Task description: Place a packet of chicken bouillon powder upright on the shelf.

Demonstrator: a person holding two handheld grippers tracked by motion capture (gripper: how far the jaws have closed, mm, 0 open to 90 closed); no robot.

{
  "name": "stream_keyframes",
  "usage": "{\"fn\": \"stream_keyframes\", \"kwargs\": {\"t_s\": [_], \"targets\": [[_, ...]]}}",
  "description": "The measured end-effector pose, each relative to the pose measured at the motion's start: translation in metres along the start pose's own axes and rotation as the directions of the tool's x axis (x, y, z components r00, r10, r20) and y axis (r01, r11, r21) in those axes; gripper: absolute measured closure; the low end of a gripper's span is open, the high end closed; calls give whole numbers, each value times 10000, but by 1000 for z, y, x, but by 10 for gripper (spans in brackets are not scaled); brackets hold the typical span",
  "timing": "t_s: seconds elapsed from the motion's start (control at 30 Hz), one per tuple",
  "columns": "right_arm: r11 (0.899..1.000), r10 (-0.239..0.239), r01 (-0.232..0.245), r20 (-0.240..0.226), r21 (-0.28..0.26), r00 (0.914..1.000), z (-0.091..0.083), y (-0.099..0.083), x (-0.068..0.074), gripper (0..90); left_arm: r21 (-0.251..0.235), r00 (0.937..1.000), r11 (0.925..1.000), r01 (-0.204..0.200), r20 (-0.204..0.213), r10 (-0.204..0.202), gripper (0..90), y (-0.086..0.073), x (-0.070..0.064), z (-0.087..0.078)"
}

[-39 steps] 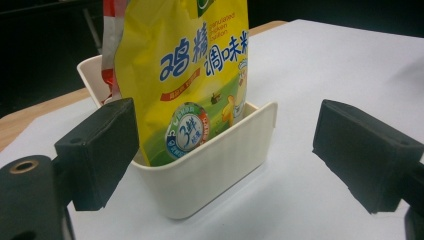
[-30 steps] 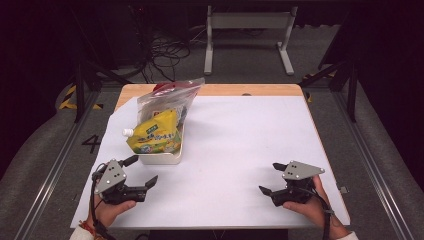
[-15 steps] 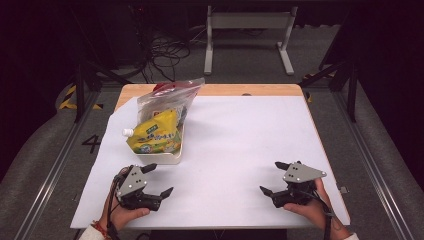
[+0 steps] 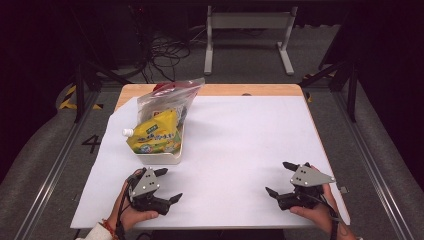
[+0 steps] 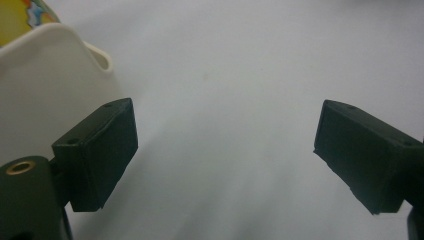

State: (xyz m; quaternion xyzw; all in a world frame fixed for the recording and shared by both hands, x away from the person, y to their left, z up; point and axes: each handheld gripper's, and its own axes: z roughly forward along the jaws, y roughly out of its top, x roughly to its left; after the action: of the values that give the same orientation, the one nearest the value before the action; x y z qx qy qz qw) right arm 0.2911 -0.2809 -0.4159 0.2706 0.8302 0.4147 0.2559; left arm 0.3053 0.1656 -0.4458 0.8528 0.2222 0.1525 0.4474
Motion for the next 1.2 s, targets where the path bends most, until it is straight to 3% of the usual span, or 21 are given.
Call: {"fn": "stream_keyframes", "kwargs": {"t_s": [0.37,0.73,1.2], "targets": [[10000,-34,39,606,-91,9982,-10,-14,-1,63,645,9987,9974,-315,421,288,99,4,-8,23],[10000,55,-54,719,-12,9974,-14,-25,3,64,496,9975,9979,-413,597,383,90,8,-7,28],[9998,-10,-2,636,187,9980,-10,-24,6,67,308,9992,9991,-296,292,287,81,5,-4,21]]}}
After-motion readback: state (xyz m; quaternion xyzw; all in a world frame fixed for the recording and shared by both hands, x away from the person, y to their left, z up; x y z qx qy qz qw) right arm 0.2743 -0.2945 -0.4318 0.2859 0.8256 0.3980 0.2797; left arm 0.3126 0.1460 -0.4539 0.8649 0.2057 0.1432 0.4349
